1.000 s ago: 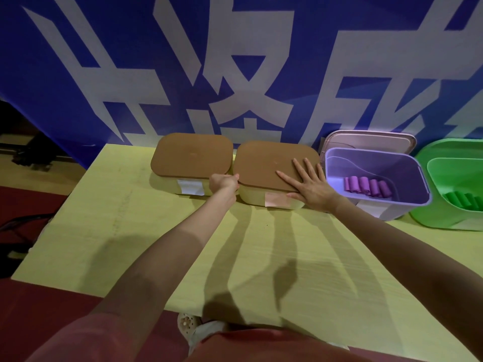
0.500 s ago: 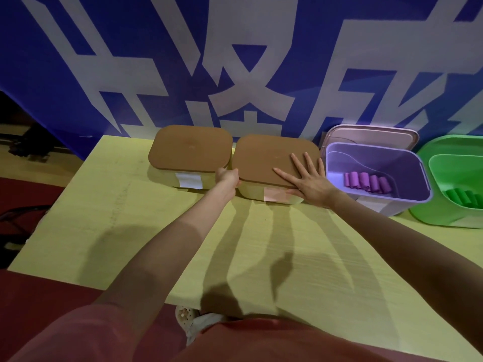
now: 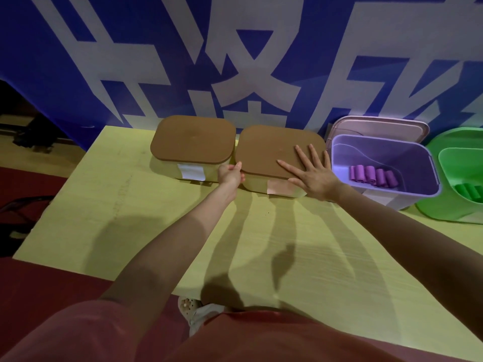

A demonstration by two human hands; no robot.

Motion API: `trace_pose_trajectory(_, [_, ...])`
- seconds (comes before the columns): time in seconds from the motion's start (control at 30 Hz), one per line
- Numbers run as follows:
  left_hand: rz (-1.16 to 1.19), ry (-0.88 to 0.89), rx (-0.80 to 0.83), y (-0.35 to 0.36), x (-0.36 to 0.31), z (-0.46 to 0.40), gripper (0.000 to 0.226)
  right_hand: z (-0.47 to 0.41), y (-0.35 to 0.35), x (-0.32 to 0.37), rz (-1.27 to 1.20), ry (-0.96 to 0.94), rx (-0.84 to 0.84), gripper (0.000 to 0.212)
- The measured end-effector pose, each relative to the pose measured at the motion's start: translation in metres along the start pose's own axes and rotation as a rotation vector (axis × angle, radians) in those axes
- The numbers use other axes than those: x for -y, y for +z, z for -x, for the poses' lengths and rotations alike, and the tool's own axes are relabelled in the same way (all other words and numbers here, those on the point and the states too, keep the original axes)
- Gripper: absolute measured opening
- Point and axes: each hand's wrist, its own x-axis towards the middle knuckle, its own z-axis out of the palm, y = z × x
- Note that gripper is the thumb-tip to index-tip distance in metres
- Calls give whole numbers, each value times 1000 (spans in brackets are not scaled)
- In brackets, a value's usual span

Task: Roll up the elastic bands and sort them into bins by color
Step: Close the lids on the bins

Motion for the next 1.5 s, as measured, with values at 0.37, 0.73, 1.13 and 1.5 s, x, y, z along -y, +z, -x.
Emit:
trace_pose_trajectory(0.37, [-367, 434, -116, 22, -21, 29, 17, 17, -23, -20, -301, 87, -79, 65])
trace_pose_trajectory(0.73, [-580, 685, 325, 158, -67, 35, 36, 73, -42, -151, -474, 536, -342, 71])
trace_pose_trajectory(1.13, [-804, 799, 462, 256, -74, 17, 34, 49, -41, -237, -435, 665, -442, 61])
trace_pose_trajectory(1.5, [-804, 912, 442, 265, -59, 14, 23, 47, -18, -252, -350, 690, -415, 42])
